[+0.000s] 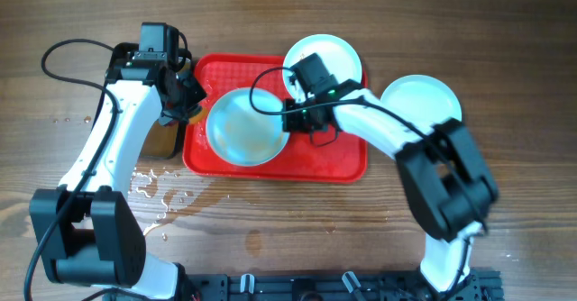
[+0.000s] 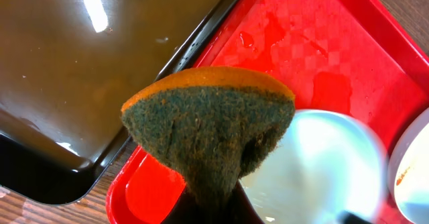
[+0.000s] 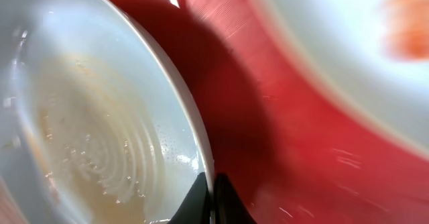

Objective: Clean dirty plates on tray and stack at the side
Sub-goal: 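Lift the cleaned plate with the right gripper and move it right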

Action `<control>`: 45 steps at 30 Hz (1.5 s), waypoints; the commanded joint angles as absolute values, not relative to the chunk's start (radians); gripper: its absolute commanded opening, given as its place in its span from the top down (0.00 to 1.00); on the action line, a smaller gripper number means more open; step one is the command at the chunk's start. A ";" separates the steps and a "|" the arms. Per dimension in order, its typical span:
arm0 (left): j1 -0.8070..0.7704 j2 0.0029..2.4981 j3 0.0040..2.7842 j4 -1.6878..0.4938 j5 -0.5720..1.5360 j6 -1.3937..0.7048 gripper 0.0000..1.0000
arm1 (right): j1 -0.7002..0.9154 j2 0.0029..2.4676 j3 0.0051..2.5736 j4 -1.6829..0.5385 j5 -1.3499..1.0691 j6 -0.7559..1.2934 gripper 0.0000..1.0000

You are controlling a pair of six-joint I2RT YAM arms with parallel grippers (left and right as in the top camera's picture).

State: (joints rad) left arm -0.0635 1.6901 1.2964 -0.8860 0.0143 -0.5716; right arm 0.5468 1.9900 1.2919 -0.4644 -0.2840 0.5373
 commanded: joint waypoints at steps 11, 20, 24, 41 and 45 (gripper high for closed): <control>-0.060 1.666 1.313 -0.868 0.026 -0.554 0.96 | 0.607 1.586 1.295 -0.517 0.610 0.261 0.96; -0.060 1.666 1.312 -0.868 0.026 -0.554 0.96 | 0.837 1.587 1.295 -0.425 0.948 0.091 0.96; -0.060 1.666 1.312 -0.869 0.026 -0.554 0.96 | 0.915 1.587 1.295 -0.306 1.081 -0.052 0.96; -0.060 1.666 1.312 -0.868 0.026 -0.554 0.96 | 0.967 1.587 1.294 -0.181 1.161 -0.113 0.96; -0.060 1.666 1.312 -0.868 0.027 -0.554 0.96 | 0.938 1.587 1.294 -0.427 0.960 0.171 0.96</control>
